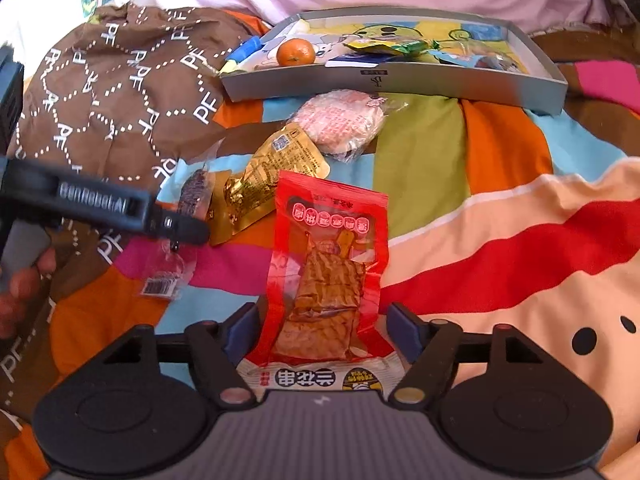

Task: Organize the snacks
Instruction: 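Close the right tool on the red packet while the left tool closes on the jerky packet, then lift the red packet with the right tool while the left tool lifts the jerky packet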

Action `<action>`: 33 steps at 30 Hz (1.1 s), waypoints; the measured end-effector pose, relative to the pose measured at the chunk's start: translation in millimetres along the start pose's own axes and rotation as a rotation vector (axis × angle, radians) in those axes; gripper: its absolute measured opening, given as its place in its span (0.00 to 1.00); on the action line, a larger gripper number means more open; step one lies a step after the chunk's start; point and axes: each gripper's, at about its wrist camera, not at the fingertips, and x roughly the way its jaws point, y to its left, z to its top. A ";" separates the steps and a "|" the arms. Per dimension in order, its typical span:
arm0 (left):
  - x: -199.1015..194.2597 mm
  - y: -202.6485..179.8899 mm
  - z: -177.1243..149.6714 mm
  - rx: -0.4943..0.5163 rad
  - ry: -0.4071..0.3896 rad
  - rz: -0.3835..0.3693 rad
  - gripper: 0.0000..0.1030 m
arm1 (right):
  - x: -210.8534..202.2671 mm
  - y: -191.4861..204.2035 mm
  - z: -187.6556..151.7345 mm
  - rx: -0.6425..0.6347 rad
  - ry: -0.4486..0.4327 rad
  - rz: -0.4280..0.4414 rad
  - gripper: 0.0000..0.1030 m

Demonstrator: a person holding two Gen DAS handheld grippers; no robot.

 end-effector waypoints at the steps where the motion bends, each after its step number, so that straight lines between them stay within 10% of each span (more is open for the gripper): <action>1: 1.3 0.1 0.7 -0.005 -0.002 -0.001 0.72 | 0.8 1.4 -0.1 -0.008 -0.002 -0.006 0.79; 19: 5.9 -15.6 -3.3 0.077 -0.035 0.090 0.52 | 16.1 -0.1 4.5 0.063 -0.005 0.000 0.93; 27: 5.3 -17.8 -5.2 0.081 -0.043 0.083 0.49 | 13.0 4.1 2.0 0.053 -0.016 -0.026 0.58; 33: 4.8 -22.0 -9.1 0.104 -0.049 0.084 0.48 | 9.6 1.5 -1.0 0.076 -0.035 -0.020 0.53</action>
